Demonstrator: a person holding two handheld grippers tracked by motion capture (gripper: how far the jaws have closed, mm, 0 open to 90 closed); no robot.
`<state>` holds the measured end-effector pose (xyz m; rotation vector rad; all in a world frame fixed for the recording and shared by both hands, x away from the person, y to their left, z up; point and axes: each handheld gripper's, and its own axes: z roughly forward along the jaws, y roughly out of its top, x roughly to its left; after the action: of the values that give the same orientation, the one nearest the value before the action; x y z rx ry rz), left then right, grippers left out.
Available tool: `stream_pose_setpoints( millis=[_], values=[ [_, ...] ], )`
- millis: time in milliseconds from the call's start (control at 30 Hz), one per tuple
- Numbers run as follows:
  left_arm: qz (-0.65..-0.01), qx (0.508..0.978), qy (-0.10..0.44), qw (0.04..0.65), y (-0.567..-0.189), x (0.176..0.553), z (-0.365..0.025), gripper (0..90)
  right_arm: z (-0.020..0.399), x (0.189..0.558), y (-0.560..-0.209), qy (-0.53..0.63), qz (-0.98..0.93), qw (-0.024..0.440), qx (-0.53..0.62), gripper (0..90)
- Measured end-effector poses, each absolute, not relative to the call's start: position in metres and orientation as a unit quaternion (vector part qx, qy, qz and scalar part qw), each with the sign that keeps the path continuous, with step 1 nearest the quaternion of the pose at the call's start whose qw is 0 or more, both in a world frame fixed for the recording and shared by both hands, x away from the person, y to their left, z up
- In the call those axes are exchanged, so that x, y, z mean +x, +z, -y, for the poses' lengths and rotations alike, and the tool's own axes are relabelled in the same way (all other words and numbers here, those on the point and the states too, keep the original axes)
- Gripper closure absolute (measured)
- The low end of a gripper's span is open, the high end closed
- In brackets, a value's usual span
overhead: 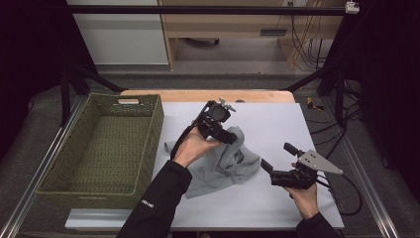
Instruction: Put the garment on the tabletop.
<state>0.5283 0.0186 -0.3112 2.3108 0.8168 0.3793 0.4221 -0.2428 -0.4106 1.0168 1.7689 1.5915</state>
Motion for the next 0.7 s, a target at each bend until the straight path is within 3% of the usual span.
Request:
stream_pose_setpoints(
  millis=[433,700],
  values=[
    [-0.276,0.907,0.135,0.289,-0.290,0.516,-0.040,8.5,0.243,0.422,-0.411,0.587,-0.660,0.273,0.381,0.4],
    [-0.305,0.873,0.142,0.354,-0.281,0.510,-0.061,6.0,0.242,0.423,-0.411,0.588,-0.658,0.278,0.380,0.4]
  ],
)
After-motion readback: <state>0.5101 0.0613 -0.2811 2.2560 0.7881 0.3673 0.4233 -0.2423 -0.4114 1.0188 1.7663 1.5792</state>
